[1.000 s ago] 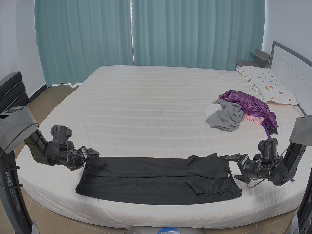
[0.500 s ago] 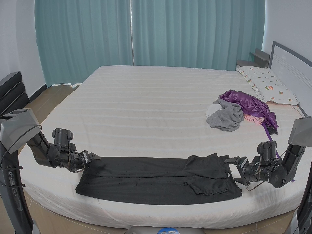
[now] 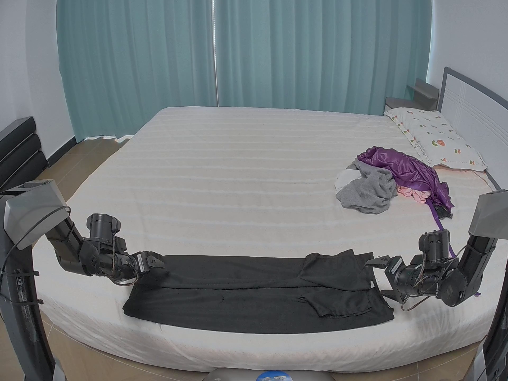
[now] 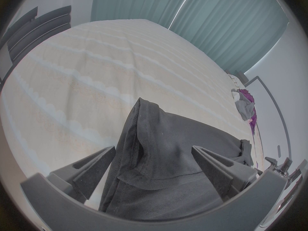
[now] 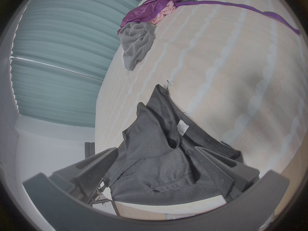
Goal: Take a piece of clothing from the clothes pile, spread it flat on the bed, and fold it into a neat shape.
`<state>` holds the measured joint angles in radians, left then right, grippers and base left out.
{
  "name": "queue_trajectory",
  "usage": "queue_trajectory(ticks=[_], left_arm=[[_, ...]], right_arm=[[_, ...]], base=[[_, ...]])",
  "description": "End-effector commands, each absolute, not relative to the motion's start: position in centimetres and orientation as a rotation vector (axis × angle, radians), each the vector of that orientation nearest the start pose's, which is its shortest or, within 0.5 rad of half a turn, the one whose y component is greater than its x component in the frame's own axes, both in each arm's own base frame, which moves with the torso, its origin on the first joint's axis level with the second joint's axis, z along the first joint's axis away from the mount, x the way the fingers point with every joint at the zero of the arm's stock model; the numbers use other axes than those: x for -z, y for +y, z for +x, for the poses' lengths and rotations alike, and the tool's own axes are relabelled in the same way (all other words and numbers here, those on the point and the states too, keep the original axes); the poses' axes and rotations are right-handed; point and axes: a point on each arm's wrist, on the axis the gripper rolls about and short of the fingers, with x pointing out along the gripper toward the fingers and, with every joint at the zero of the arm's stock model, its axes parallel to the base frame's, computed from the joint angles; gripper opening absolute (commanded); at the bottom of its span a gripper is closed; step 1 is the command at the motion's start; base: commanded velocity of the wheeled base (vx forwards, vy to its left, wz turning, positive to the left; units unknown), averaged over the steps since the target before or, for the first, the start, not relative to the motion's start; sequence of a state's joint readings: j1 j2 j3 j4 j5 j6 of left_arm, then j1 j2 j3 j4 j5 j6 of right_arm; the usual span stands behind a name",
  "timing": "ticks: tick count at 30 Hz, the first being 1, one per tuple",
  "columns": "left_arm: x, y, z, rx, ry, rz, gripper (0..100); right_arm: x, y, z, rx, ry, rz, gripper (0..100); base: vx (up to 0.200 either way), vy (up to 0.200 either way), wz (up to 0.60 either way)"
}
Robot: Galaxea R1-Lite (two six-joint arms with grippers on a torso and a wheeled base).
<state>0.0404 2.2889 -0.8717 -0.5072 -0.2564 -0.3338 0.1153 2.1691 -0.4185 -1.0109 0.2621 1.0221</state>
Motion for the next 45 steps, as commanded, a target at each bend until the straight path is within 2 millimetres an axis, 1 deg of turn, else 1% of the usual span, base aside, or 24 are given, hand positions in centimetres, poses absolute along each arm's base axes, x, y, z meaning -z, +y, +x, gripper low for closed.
queue_trajectory(ticks=[1, 5, 14, 20, 23, 31, 32, 40, 45], left_arm=[[2.1, 1.0, 36.2, 0.034, 0.936, -0.428, 100], [2.4, 0.9, 36.3, 0.005, 0.937, -0.400, 100], [3.0, 0.7, 35.8, 0.013, 0.965, -0.374, 100], [3.4, 0.5, 35.8, 0.014, 0.975, -0.368, 100], [4.0, 0.5, 36.1, -0.024, 0.965, -0.352, 100], [4.1, 0.1, 35.9, -0.009, 0.945, -0.344, 100], [4.1, 0.1, 35.9, -0.009, 0.947, -0.344, 0], [4.0, 0.1, 35.7, -0.015, 0.941, -0.358, 0], [3.3, 0.1, 35.6, -0.011, 0.926, -0.360, 0]], right_arm=[[0.7, 3.9, 28.4, 0.054, 0.868, 1.014, 100], [0.7, 3.9, 28.4, 0.052, 0.868, 1.013, 100], [0.7, 3.9, 28.4, 0.052, 0.868, 1.013, 100], [0.7, 3.9, 28.4, 0.052, 0.868, 1.013, 100], [0.7, 3.9, 28.3, 0.053, 0.870, 1.013, 100], [0.7, 3.9, 28.3, 0.053, 0.870, 1.013, 100], [0.7, 3.9, 28.3, 0.052, 0.870, 1.012, 100], [0.7, 3.9, 28.3, 0.052, 0.870, 1.012, 100], [0.7, 4.0, 28.3, 0.051, 0.869, 1.012, 100]], base=[[0.000, 0.000, 0.00], [0.000, 0.000, 0.00], [0.000, 0.000, 0.00], [0.000, 0.000, 0.00], [0.000, 0.000, 0.00], [0.000, 0.000, 0.00], [0.000, 0.000, 0.00], [0.000, 0.000, 0.00], [0.000, 0.000, 0.00]])
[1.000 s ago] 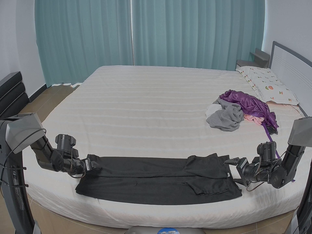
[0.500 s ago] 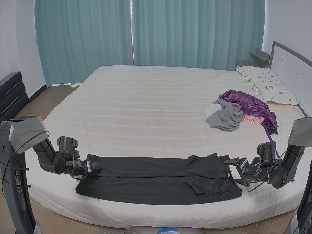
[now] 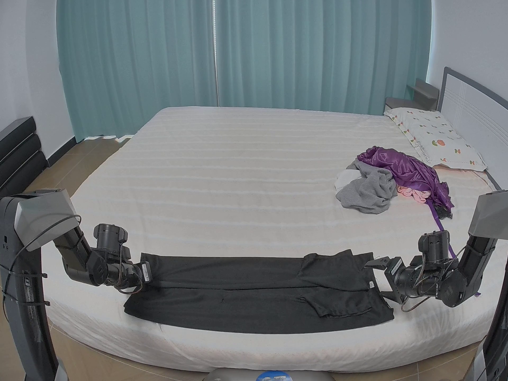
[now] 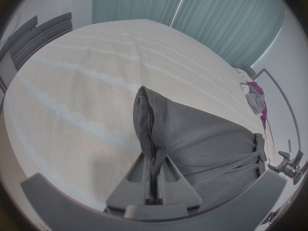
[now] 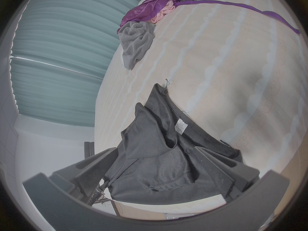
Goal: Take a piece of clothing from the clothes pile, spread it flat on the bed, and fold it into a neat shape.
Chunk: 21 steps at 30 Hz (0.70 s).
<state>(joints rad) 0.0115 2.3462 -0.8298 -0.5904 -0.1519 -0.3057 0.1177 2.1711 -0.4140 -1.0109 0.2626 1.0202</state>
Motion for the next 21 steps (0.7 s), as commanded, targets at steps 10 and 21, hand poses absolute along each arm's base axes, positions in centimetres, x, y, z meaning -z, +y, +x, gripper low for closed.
queue_trajectory(ticks=[10, 21], left_arm=[[1.7, 0.0, 35.6, -0.018, 0.883, -0.408, 0], [1.8, -0.2, 35.5, -0.019, 0.879, -0.420, 0]], right_arm=[[0.7, 3.9, 28.3, 0.052, 0.869, 1.015, 100], [0.7, 3.9, 28.3, 0.052, 0.869, 1.015, 100]], base=[[0.000, 0.000, 0.00], [-0.109, 0.000, 0.00]])
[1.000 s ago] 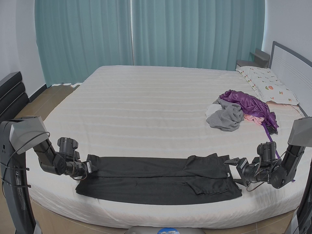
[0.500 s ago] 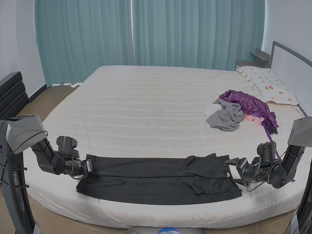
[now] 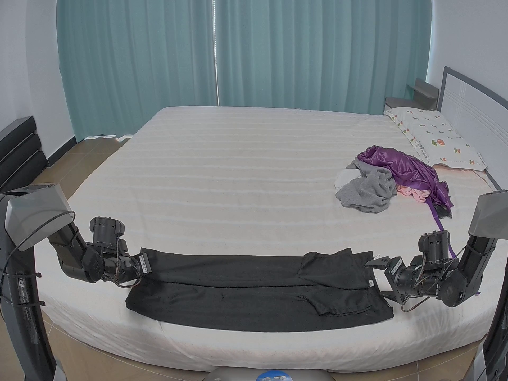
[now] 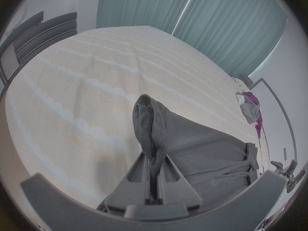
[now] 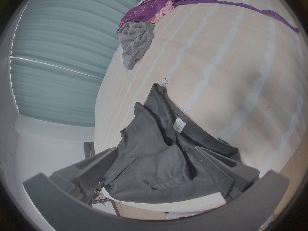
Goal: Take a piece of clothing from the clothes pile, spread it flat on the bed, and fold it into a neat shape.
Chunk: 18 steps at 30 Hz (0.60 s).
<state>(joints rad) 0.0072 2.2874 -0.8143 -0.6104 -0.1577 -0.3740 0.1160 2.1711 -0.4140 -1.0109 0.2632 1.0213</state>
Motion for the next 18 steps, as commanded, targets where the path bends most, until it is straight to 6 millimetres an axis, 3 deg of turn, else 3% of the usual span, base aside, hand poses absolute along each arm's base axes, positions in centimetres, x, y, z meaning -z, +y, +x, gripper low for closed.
queue_trajectory(ticks=[1, 15, 18], left_arm=[[1.8, -0.2, 35.5, -0.019, 0.879, -0.420, 0], [0.9, -1.4, 36.8, -0.030, 0.836, -0.502, 0], [0.7, -1.6, 36.8, -0.026, 0.834, -0.502, 0]], right_arm=[[0.7, 3.9, 28.3, 0.052, 0.869, 1.015, 100], [0.7, 3.9, 28.3, 0.052, 0.869, 1.015, 100], [0.7, 3.9, 28.3, 0.051, 0.869, 1.013, 100]], base=[[0.000, 0.000, 0.00], [0.000, 0.000, 0.00], [0.000, -0.200, 0.00]])
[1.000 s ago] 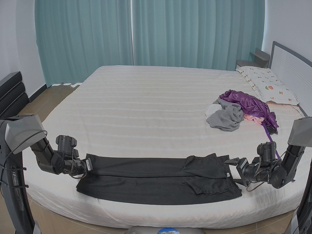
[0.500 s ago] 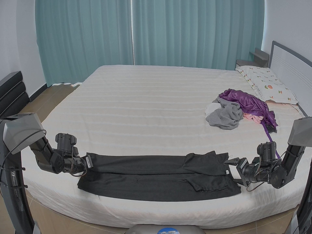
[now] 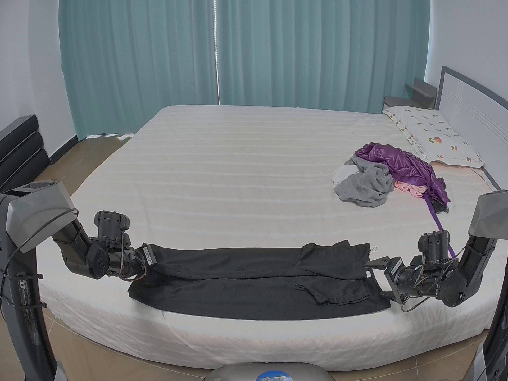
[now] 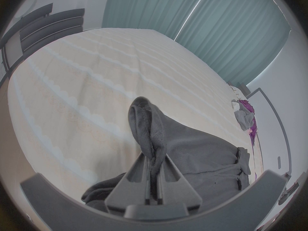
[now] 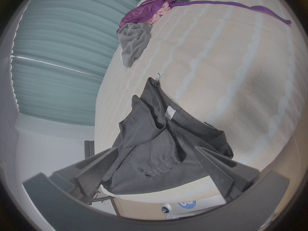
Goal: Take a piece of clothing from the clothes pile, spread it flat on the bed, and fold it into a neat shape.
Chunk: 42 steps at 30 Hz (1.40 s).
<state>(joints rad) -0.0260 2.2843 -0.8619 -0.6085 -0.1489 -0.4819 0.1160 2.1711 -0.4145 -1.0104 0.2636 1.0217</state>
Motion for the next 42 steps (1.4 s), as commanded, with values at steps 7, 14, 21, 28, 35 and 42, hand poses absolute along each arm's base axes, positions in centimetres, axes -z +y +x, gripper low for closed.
queue_trajectory(ticks=[7, 14, 21, 28, 35, 42], left_arm=[[-0.4, -1.9, 36.6, -0.019, 0.812, -0.510, 0], [-3.8, -3.9, 36.0, -0.009, 0.765, -0.570, 0], [-4.9, -5.5, 35.6, 0.000, 0.777, -0.542, 0], [-6.5, -6.8, 35.5, 0.013, 0.787, -0.520, 0], [-7.7, -9.4, 35.4, 0.070, 0.829, -0.489, 0], [-8.2, -11.5, 35.5, 0.114, 0.861, -0.462, 0]], right_arm=[[0.7, 3.9, 28.3, 0.051, 0.869, 1.013, 100], [0.7, 3.9, 28.3, 0.051, 0.869, 1.013, 100], [0.7, 3.9, 28.3, 0.051, 0.869, 1.013, 100], [0.7, 3.9, 28.3, 0.053, 0.870, 1.013, 100], [0.7, 3.9, 28.3, 0.053, 0.870, 1.013, 100], [0.7, 3.9, 28.3, 0.053, 0.870, 1.013, 100]], base=[[0.000, -0.200, 0.00], [0.000, -0.200, 0.00], [0.000, -0.200, 0.00], [0.000, -0.200, 0.00], [0.000, -0.200, 0.00], [0.000, -0.200, 0.00]])
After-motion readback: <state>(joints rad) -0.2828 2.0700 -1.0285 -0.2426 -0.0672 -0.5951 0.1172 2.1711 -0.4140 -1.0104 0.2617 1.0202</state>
